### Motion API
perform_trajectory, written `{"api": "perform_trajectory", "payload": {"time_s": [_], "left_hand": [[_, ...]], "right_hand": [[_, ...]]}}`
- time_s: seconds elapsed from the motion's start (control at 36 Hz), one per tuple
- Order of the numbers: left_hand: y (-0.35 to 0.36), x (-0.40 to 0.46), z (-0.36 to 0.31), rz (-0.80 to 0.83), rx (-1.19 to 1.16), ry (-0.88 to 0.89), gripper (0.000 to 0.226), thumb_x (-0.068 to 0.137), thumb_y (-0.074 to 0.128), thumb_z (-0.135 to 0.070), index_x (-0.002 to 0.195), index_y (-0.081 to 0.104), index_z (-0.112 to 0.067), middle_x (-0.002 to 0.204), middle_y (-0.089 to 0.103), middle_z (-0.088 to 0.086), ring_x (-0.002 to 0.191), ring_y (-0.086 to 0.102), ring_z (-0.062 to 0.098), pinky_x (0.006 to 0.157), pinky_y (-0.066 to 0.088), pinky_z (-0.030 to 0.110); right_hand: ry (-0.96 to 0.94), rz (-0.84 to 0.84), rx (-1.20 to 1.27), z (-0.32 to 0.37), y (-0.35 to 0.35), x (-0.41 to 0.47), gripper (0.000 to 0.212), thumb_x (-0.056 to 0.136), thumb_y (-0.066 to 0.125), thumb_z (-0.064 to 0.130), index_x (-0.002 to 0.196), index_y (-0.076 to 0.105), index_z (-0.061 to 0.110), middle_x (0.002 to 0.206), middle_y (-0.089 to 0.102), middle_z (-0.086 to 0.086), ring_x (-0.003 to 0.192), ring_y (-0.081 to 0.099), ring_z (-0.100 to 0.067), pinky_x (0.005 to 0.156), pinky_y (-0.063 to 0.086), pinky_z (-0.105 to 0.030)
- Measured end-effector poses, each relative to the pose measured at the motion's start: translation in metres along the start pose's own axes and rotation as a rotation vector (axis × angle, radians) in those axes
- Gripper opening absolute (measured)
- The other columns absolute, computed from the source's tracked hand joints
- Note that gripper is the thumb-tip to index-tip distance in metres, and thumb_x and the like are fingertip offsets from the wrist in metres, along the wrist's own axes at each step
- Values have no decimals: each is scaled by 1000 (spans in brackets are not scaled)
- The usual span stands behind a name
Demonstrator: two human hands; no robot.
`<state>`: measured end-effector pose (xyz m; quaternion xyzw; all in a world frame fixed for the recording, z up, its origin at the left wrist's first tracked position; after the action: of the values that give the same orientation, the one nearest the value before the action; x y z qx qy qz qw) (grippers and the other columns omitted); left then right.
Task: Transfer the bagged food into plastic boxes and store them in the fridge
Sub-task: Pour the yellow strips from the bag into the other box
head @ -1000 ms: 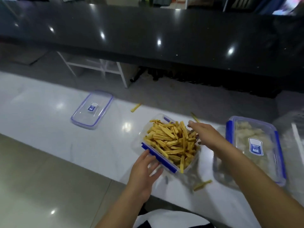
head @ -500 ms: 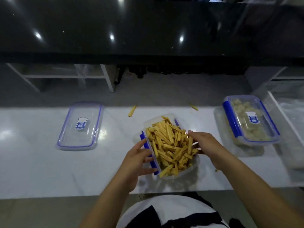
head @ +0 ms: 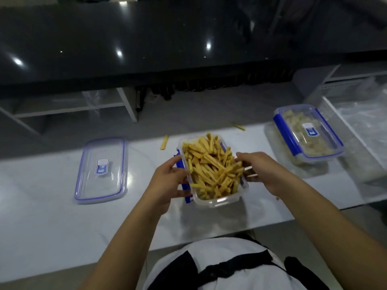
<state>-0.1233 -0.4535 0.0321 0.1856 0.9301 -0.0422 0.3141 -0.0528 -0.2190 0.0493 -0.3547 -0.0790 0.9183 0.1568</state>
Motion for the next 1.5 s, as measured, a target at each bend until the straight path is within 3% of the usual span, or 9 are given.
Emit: {"api": "perform_trajectory", "payload": {"time_s": [0.33,0.53,0.67,0.89,1.03,1.14,1.25,1.36,1.5], "left_hand": [[-5,2,-2,-29,32,29,53,95,57,-1,141,53,-28,109,69,11,100,70,30,68,64,45],[8,23,-21,-34,5,57,55,96,54,0,142,51,-30,108,69,10,99,69,28,56,61,34],[-1,35,-21,-36,-5,58,52,94,55,2,137,57,-28,100,69,13,89,72,27,57,60,34],[-1,59,-27,-25,48,51,55,97,57,-2,142,52,-34,111,64,12,94,70,26,55,59,32],[-5,60,-7,-51,2,18,50,100,55,-9,141,51,-37,111,67,10,94,71,23,58,60,31],[-5,55,-3,-65,-42,9,43,100,55,-11,137,56,-34,109,69,13,92,73,23,60,60,30],[-9,51,0,-40,-58,5,40,99,59,-16,136,56,-32,110,69,6,91,74,18,60,59,27],[-9,41,9,-4,17,45,47,95,67,-24,138,53,-37,114,66,0,97,72,16,65,58,22],[-5,38,15,-10,62,79,45,97,64,-24,135,51,-44,114,66,-5,99,71,14,70,58,21]], "right_hand": [[21,-39,-31,2,10,0,23,94,55,15,97,74,1,90,72,-17,78,68,-25,61,57,-27],[-21,-118,-9,33,17,17,16,88,55,19,74,60,12,70,62,-7,67,57,-22,68,43,-34],[11,67,51,32,1,13,24,92,57,19,80,74,6,67,66,-8,58,65,-16,57,56,-25],[44,-4,124,38,6,10,27,96,56,20,99,72,-1,105,73,-21,96,68,-27,101,51,-39],[-106,108,357,24,21,-9,32,93,65,20,125,65,17,116,74,-1,111,68,-15,101,48,-35],[-176,-52,346,17,20,-5,36,95,62,17,130,62,22,125,70,4,119,63,-11,109,44,-40],[-244,-139,155,7,9,5,42,97,59,24,137,56,34,136,60,18,123,55,4,114,39,-41],[-457,28,-380,-7,20,11,74,91,56,61,146,6,62,151,11,46,141,14,18,118,15,-16],[-656,-33,-1040,-28,40,27,113,79,35,88,156,-18,26,165,-22,4,151,-21,-14,122,-6,-49]]}}
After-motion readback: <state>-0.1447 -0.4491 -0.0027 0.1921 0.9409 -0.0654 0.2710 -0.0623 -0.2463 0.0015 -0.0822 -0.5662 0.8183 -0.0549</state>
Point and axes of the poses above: each hand's wrist, its own x-axis towards the middle knuckle, its own y-axis out of the palm, z = x × y, the point moved 2 cm from there along x, towards the middle knuckle
